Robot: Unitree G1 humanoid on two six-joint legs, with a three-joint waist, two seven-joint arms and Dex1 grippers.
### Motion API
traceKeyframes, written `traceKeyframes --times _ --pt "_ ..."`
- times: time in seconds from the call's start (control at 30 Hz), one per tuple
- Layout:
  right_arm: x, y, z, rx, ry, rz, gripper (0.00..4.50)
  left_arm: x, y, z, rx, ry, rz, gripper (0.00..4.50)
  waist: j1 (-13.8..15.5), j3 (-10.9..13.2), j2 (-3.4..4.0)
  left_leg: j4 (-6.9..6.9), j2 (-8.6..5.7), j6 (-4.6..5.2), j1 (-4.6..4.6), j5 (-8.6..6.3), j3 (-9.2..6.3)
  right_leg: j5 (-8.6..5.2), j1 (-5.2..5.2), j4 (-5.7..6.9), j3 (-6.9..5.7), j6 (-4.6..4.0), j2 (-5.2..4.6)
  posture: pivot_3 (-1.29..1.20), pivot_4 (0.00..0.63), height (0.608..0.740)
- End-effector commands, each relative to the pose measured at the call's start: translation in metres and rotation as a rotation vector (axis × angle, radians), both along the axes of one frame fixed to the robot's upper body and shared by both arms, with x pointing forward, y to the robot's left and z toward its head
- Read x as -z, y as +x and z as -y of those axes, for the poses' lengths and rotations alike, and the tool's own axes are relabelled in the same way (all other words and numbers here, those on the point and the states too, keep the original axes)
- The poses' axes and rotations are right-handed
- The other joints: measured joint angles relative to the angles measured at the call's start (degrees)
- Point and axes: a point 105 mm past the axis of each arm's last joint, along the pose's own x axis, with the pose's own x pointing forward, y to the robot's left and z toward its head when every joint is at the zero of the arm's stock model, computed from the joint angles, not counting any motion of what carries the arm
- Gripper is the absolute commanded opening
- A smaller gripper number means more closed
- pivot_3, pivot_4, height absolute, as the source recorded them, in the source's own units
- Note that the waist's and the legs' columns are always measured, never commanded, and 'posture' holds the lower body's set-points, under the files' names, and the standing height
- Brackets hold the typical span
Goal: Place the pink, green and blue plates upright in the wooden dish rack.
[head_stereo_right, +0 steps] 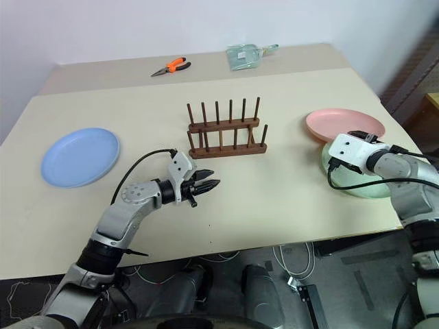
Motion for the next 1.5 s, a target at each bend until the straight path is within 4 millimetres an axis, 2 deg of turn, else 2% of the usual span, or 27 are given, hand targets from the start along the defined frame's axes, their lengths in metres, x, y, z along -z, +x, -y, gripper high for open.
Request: traceKeyframes --times 0.03,0.17,0.23,0.33,0.37,0.4,0.47,0.53,0.57,0.63,0.7,0.8,1.0,1.23,1.3,1.33,1.47,1.5 --pt "-0.005 0.009 0.003 -0.014 -0.068 0.052 2.14 -0.012 -0.004 0.004 0.025 -0.020 0.039 1.66 0.1 0.0 0.00 -0.01 0.00 -0.01 0.00 0.00 0.01 0.00 -0.01 0.00 0.00 0.00 0.00 0.00 0.150 0.729" --pt "-0.014 0.012 -0.003 -0.052 -0.093 0.087 0.06 -0.013 -0.007 0.000 0.017 -0.033 0.033 1.66 0.3 0.0 0.01 0.00 -0.01 0.00 -0.02 0.00 0.01 0.02 -0.02 -0.01 0.02 0.04 0.00 0.00 0.150 0.729" --pt "-0.027 0.010 -0.010 -0.094 -0.109 0.127 0.02 -0.012 -0.009 -0.002 0.017 -0.037 0.031 1.66 0.3 0.0 0.03 0.01 -0.02 0.00 -0.02 0.00 0.03 0.03 -0.02 -0.01 0.06 0.06 0.00 0.00 0.150 0.729" --pt "-0.060 0.007 -0.028 -0.158 -0.088 0.245 0.02 -0.012 -0.011 -0.004 0.012 -0.043 0.029 1.66 0.2 0.0 0.06 0.00 -0.02 0.00 -0.02 0.00 0.02 0.06 -0.04 0.01 0.06 0.11 0.01 0.00 0.150 0.729" --pt "-0.069 0.006 -0.032 -0.165 -0.059 0.281 0.02 -0.012 -0.011 -0.005 0.008 -0.043 0.030 1.66 0.2 0.0 0.07 -0.01 -0.01 0.00 -0.02 0.00 0.03 0.07 -0.05 0.01 0.07 0.13 0.01 0.00 0.150 0.729" --pt "-0.082 0.003 -0.046 -0.201 0.020 0.335 0.02 -0.012 -0.011 -0.007 -0.001 -0.044 0.032 1.66 0.2 0.0 0.07 -0.01 -0.01 0.00 -0.02 0.00 0.03 0.07 -0.05 0.01 0.07 0.14 0.01 0.00 0.150 0.729" --pt "-0.115 -0.006 -0.092 -0.306 0.447 0.463 0.02 -0.013 -0.007 -0.012 -0.029 -0.050 0.038 1.66 0.0 0.1 0.00 0.00 0.00 0.01 -0.01 0.00 0.03 0.08 -0.05 0.01 0.08 0.15 0.02 0.00 0.150 0.729" --pt "-0.135 -0.024 -0.132 -0.423 0.919 0.458 0.02 -0.015 -0.005 -0.015 -0.044 -0.063 0.044 1.66 -0.5 0.1 -0.07 -0.01 0.14 0.01 -0.01 -0.01 0.02 0.09 -0.04 0.02 0.09 0.15 0.11 0.00 0.150 0.729" --pt "-0.142 -0.033 -0.148 -0.477 1.109 0.435 0.02 -0.017 -0.004 -0.016 -0.049 -0.069 0.051 1.66 -0.6 0.1 -0.06 -0.02 0.16 0.01 -0.01 -0.01 0.00 0.09 -0.04 0.03 0.08 0.15 0.14 0.00 0.150 0.729" --pt "-0.150 -0.045 -0.167 -0.526 1.412 0.371 0.02 -0.020 -0.002 -0.017 -0.055 -0.083 0.063 1.66 -0.4 0.1 -0.09 -0.01 0.15 0.01 -0.04 -0.01 -0.14 0.08 -0.05 0.06 0.01 0.14 0.14 0.00 0.150 0.729" --pt "-0.149 -0.054 -0.184 -0.549 1.552 0.287 0.02 -0.023 -0.002 -0.018 -0.055 -0.095 0.072 1.66 0.5 0.1 -0.08 0.03 0.09 0.02 -0.06 -0.02 -0.16 0.09 -0.05 0.05 0.01 0.14 0.10 0.00 0.150 0.729" --pt "-0.139 -0.058 -0.200 -0.520 1.623 0.203 0.02 -0.024 -0.002 -0.019 -0.058 -0.098 0.075 1.66 0.9 0.1 -0.08 0.07 -0.03 0.04 -0.11 -0.03 -0.22 0.07 -0.04 -0.02 0.01 0.10 0.01 0.00 0.150 0.729" --pt "-0.128 -0.050 -0.203 -0.441 1.645 0.171 0.02 -0.022 -0.005 -0.020 -0.061 -0.092 0.072 1.66 0.3 0.1 -0.08 0.00 -0.03 0.05 -0.11 -0.03 -0.19 0.04 -0.11 0.00 0.00 0.04 -0.01 0.00 0.150 0.729" --pt "-0.105 -0.037 -0.202 -0.347 1.645 0.088 0.02 -0.021 -0.005 -0.020 -0.062 -0.091 0.071 1.66 0.2 0.1 -0.07 -0.02 -0.01 0.05 -0.11 -0.03 -0.15 0.09 -0.13 0.01 0.00 0.13 0.00 0.00 0.150 0.729" --pt "-0.097 -0.031 -0.201 -0.310 1.620 0.077 0.83 -0.021 -0.005 -0.019 -0.060 -0.088 0.071 1.66 0.2 0.1 -0.07 -0.02 -0.01 0.05 -0.11 -0.03 -0.15 0.08 -0.13 0.01 0.00 0.13 0.01 0.00 0.150 0.729" --pt "-0.095 -0.028 -0.200 -0.296 1.613 0.079 1.10 -0.020 -0.005 -0.019 -0.060 -0.087 0.071 1.66 0.2 0.1 -0.07 -0.02 -0.01 0.05 -0.10 -0.03 -0.15 0.08 -0.13 0.01 0.00 0.13 0.01 0.00 0.150 0.729" --pt "-0.105 -0.022 -0.192 -0.287 1.571 0.169 3.10 -0.019 -0.007 -0.018 -0.058 -0.083 0.067 1.66 0.2 0.1 -0.07 -0.02 -0.01 0.05 -0.11 -0.03 -0.14 0.08 -0.13 0.00 0.00 0.13 0.00 0.00 0.150 0.729" --pt "-0.107 -0.021 -0.190 -0.288 1.563 0.192 3.72 -0.018 -0.007 -0.017 -0.057 -0.082 0.065 1.66 0.2 0.1 -0.07 -0.03 -0.01 0.05 -0.11 -0.03 -0.14 0.08 -0.13 0.00 0.00 0.13 0.01 0.00 0.150 0.729"
